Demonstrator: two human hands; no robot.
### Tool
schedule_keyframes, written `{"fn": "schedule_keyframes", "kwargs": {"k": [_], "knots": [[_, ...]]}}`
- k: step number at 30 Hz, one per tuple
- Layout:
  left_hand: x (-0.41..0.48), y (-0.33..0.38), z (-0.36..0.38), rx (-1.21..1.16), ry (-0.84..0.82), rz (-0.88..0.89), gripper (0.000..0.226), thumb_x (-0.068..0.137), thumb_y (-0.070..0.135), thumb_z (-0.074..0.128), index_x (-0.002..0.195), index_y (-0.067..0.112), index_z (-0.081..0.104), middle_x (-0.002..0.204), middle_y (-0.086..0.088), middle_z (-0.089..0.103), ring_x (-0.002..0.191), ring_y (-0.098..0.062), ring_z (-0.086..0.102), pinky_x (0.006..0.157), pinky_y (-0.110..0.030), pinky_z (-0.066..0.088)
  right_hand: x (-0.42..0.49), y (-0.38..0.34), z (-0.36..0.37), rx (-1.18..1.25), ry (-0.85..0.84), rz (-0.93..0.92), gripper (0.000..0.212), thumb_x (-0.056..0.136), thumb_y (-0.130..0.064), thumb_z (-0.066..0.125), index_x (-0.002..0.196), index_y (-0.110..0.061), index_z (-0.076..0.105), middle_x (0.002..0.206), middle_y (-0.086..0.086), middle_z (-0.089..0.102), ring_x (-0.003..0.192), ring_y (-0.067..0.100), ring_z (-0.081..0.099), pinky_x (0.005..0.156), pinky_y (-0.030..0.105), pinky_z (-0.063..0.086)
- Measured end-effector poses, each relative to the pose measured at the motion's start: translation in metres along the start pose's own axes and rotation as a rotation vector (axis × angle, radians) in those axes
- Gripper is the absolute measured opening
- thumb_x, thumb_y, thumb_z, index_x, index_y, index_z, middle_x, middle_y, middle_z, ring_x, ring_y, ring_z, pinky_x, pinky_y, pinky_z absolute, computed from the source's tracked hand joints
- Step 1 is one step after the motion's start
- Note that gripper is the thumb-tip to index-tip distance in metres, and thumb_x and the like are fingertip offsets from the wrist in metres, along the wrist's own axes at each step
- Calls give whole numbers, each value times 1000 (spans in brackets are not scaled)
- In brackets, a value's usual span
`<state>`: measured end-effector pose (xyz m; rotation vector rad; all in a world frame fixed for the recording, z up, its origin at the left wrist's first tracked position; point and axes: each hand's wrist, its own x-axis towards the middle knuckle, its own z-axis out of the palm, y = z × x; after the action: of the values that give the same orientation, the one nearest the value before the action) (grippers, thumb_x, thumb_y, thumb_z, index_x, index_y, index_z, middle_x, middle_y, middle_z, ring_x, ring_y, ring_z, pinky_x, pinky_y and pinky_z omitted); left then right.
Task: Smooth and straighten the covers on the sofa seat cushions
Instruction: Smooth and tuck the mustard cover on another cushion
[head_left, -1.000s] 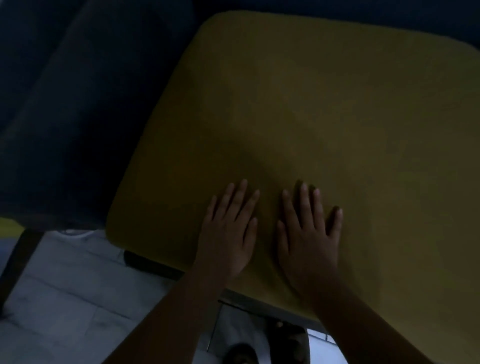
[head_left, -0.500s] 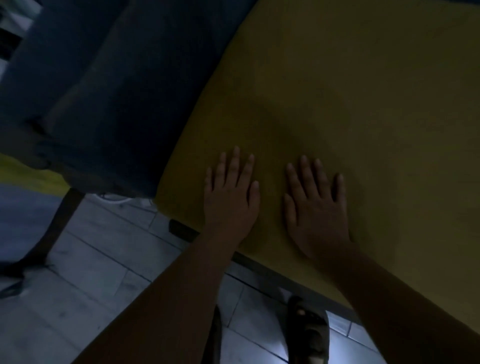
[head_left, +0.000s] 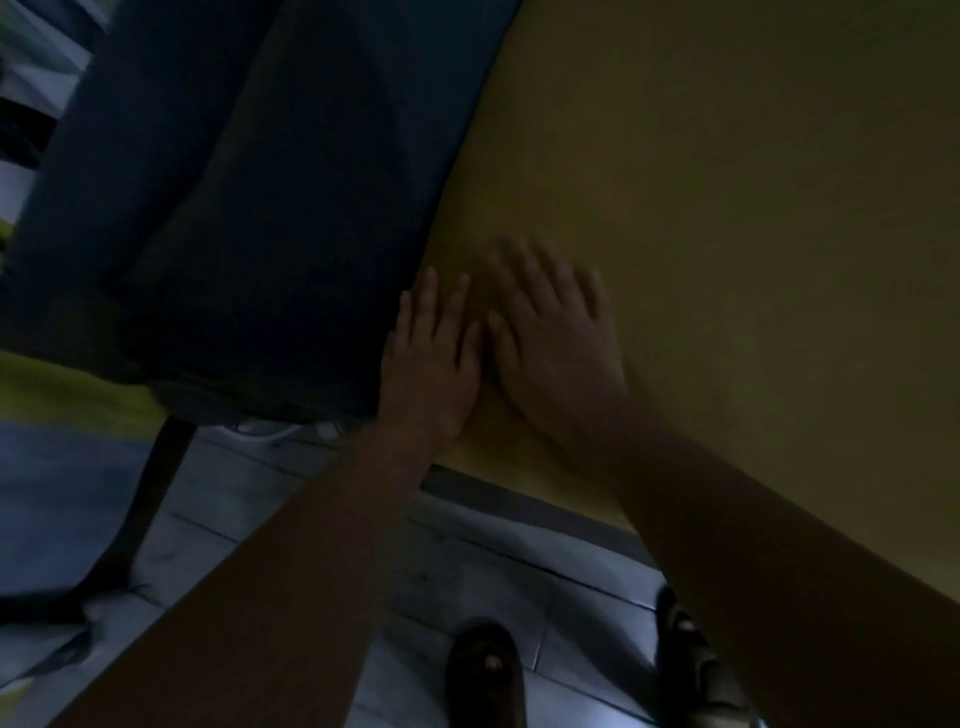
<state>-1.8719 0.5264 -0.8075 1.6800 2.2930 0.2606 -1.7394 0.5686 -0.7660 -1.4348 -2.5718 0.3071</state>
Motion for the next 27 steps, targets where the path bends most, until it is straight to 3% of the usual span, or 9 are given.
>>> {"fn": "schedule_keyframes", "kwargs": {"k": [2,10,18,24,27], "knots": [[-3,-2,7,-14,-12,-29,72,86,59,-3,153,35,7,163,2,-2,149,-25,1,116,-50,19,-4,4,24,-122,-132,11,57,99,-45,12,153,-27,19,161,2,12,148,25,7,117,53,6],[-1,-2,5,-40,-61,-45,55,100,52,13,151,40,-1,161,7,-11,148,-22,-6,117,-51,14,-2,3,24,-152,-202,28,57,100,-48,8,154,-31,6,162,-1,-2,149,23,-5,118,52,0],[2,-5,-5,-138,-145,-5,55,101,51,18,152,40,1,161,8,-13,148,-21,-11,118,-51,8,-4,2,24,-143,-164,43,58,98,-51,6,154,-33,9,162,-2,5,149,21,0,118,51,4],[-41,-37,4,-216,12,163,60,98,53,12,153,30,13,162,0,3,149,-22,0,118,-47,17,-25,-3,23,-64,-99,62,56,100,-42,15,154,-26,13,162,1,9,149,20,3,119,46,6],[-77,-45,15,-234,44,138,56,100,50,9,152,29,7,162,1,-1,149,-19,-3,119,-46,16,-58,-16,26,-67,-53,-80,56,100,-40,21,153,-20,23,160,6,16,148,24,10,116,54,16]]}}
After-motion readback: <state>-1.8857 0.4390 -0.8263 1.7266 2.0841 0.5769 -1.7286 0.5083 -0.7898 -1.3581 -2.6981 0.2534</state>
